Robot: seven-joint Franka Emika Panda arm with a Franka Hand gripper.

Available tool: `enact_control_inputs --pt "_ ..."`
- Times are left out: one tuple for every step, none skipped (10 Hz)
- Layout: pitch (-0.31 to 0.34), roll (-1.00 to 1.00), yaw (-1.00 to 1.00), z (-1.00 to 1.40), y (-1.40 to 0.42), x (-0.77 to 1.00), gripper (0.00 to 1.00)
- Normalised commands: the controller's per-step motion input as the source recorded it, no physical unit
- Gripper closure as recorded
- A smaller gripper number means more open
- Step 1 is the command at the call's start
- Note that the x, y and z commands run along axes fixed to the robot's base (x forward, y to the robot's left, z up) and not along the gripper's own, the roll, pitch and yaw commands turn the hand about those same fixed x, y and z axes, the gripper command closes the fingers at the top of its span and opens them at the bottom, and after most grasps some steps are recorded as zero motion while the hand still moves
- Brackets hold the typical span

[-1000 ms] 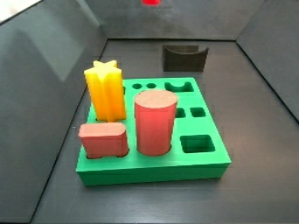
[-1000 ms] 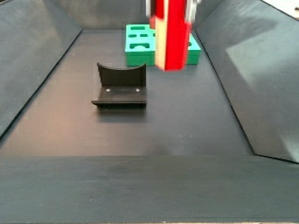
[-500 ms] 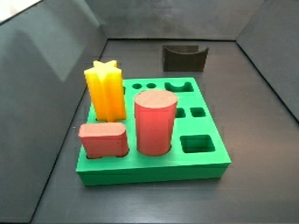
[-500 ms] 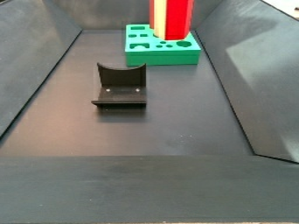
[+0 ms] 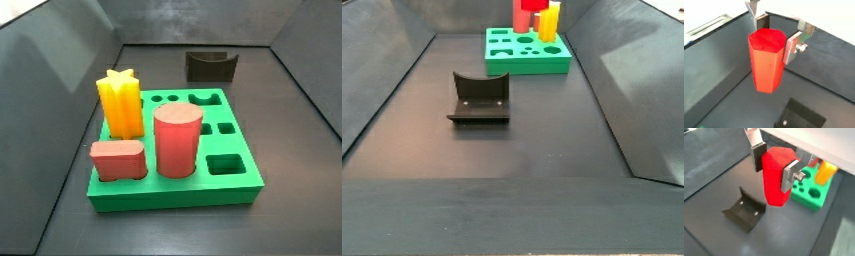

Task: Pick up the hexagon object. Move up. Move to above the board. Insert the hexagon object.
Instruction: Move to above the board.

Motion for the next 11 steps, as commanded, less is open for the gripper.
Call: enact_control_inputs --pt "0.01 0.01 0.41 0.12 -1.0 -0.08 1.0" --pt "-0.003 0.02 0.23 0.12 -1.0 -0.08 1.0" --pt "-0.003 0.01 0.1 0.12 -1.0 -0.09 1.0" --pt "0.003 0.01 0.05 0.12 -1.0 -0.09 1.0" --pt "0.005 0.01 0.04 0.12 -1.0 -0.09 1.0" --pt "0.009 -0.01 0.02 0.13 -1.0 -0.09 1.0" --pt "0.014 0.01 0.01 0.13 -1.0 -0.08 1.0" --pt "0.026 0.0 0.02 0.14 -1.0 -0.08 1.0" --pt "0.043 0.0 0.01 0.15 -1.0 -0.07 1.0" --pt "0.061 0.0 0.01 0.16 -1.0 -0.06 1.0" --pt "0.081 0.0 0.01 0.15 -0.9 -0.04 1.0"
